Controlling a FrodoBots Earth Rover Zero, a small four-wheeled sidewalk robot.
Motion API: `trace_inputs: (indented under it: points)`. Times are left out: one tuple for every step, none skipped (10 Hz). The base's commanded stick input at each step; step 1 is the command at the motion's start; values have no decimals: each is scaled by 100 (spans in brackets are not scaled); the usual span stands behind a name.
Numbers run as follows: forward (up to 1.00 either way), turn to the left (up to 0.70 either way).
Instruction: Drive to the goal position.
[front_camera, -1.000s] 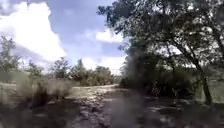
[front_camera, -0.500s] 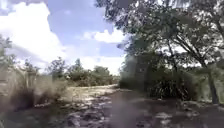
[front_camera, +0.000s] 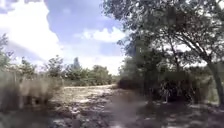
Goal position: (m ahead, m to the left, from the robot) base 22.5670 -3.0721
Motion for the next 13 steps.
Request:
trace_inputs:
  points:
    - [70, 0]
    - [70, 0]
    - [70, 0]
    - [70, 0]
    - [70, 0]
    - [70, 0]
    - [70, 0]
    - [70, 0]
    - [70, 0]
    - [70, 0]
    - [70, 0]
    - [70, -2]
    - [70, 8]
